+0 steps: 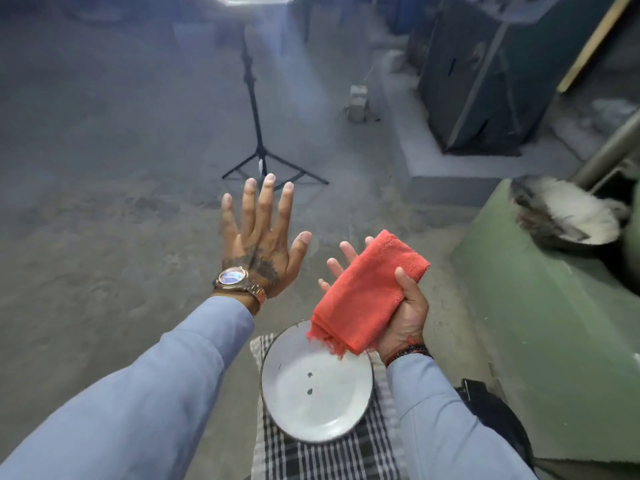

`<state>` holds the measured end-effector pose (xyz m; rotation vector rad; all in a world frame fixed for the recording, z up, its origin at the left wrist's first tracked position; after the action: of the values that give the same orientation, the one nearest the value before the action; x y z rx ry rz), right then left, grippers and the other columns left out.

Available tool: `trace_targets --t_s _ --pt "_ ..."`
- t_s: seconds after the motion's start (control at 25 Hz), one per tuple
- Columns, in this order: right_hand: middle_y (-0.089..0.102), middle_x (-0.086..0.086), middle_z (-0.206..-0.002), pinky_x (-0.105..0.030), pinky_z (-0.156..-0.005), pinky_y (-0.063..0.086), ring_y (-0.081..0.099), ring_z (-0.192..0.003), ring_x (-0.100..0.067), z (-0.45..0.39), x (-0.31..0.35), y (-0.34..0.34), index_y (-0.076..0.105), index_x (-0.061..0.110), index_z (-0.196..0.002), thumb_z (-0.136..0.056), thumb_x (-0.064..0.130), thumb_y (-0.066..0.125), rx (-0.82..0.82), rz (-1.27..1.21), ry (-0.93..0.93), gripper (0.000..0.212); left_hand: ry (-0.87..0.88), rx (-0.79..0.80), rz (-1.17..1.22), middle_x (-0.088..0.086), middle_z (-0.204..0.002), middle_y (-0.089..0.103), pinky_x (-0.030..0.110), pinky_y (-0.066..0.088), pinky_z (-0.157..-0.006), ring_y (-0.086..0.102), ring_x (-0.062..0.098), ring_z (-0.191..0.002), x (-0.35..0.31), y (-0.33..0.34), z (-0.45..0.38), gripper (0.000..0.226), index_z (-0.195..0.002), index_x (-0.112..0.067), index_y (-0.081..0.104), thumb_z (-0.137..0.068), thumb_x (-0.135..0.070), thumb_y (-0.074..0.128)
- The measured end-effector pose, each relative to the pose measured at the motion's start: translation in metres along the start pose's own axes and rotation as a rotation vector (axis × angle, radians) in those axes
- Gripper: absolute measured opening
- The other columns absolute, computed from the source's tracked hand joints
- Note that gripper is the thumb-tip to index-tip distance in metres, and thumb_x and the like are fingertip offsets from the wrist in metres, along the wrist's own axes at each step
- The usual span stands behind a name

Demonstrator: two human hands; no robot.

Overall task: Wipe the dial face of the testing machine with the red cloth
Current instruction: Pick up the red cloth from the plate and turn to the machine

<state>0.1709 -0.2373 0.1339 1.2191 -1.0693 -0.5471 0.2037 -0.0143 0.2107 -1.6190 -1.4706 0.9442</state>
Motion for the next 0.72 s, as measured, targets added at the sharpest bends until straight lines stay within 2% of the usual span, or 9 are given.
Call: trace_targets --t_s 0.12,0.2,0.28,0.32,0.4,0.52,0.72 --pt "0.014 -0.020 -0.177 -0.076 -0.124 0.000 0.011 -0.160 -0.051 0.005 0.073 0.060 0.009 0.030 -0.170 -0.107 0.041 0.038 0.032 0.069 -0.098 0.071 0.116 -0.121 0.063 0.014 -0.180 0.015 0.072 0.006 -0.129 0.010 0.042 -0.167 -0.073 -0.069 -0.072 0.082 -0.172 -0.020 0.018 -0.104 -0.060 0.037" --pt "0.015 -0.019 -0.177 -0.076 -0.124 0.004 0.010 -0.160 -0.051 0.025 0.131 0.107 0.023 0.027 -0.169 -0.107 0.043 0.041 0.069 0.082 -0.184 0.066 0.209 -0.210 0.137 0.014 -0.181 0.015 0.073 0.007 -0.129 0.010 0.042 -0.167 -0.131 -0.124 -0.110 0.082 -0.172 -0.020 0.018 -0.103 -0.060 0.036" --pt "0.014 -0.017 -0.177 -0.075 -0.125 0.007 0.009 -0.161 -0.049 0.056 0.185 0.150 0.043 0.017 -0.161 -0.107 0.046 0.042 0.102 0.121 -0.269 0.062 0.267 -0.280 0.188 0.013 -0.181 0.015 0.072 0.007 -0.130 0.009 0.041 -0.167 -0.182 -0.173 -0.134 0.081 -0.172 -0.021 0.016 -0.103 -0.060 0.034" --pt "0.016 -0.015 -0.177 -0.075 -0.125 0.008 0.012 -0.161 -0.048 0.075 0.209 0.167 0.047 0.011 -0.159 -0.106 0.048 0.043 0.103 0.144 -0.305 0.064 0.290 -0.302 0.207 0.012 -0.181 0.014 0.072 0.006 -0.130 0.008 0.041 -0.167 -0.204 -0.194 -0.142 0.081 -0.172 -0.021 0.015 -0.103 -0.061 0.032" --pt "0.023 -0.015 -0.176 -0.075 -0.125 0.010 0.018 -0.160 -0.048 0.128 0.257 0.199 0.042 0.005 -0.160 -0.104 0.051 0.048 0.087 0.198 -0.438 0.073 0.362 -0.338 0.272 0.011 -0.182 0.011 0.071 0.004 -0.131 0.006 0.040 -0.167 -0.258 -0.236 -0.152 0.082 -0.172 -0.021 0.013 -0.103 -0.062 0.029" --pt "0.029 -0.016 -0.174 -0.073 -0.125 0.013 0.024 -0.158 -0.048 0.228 0.322 0.233 0.031 0.006 -0.165 -0.103 0.055 0.049 0.048 0.250 -0.643 0.081 0.505 -0.402 0.377 0.011 -0.182 0.011 0.073 0.004 -0.130 0.005 0.040 -0.168 -0.358 -0.303 -0.148 0.082 -0.172 -0.021 0.013 -0.104 -0.062 0.030" --pt "0.038 -0.020 -0.169 -0.073 -0.123 0.023 0.034 -0.153 -0.053 0.439 0.388 0.272 0.054 0.006 -0.154 -0.102 0.058 0.049 -0.103 0.415 -0.974 0.073 0.741 -0.471 0.570 0.011 -0.182 0.013 0.071 0.002 -0.131 0.007 0.040 -0.167 -0.537 -0.391 -0.073 0.083 -0.172 -0.022 0.016 -0.103 -0.063 0.036"
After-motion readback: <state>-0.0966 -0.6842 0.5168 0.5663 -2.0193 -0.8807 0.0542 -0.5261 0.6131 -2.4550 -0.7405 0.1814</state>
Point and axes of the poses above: each hand's wrist, its own z-axis away from the middle knuckle, its own y-axis out of the palm, x = y × z, the point moved 1 cm from there along -z, towards the middle knuckle
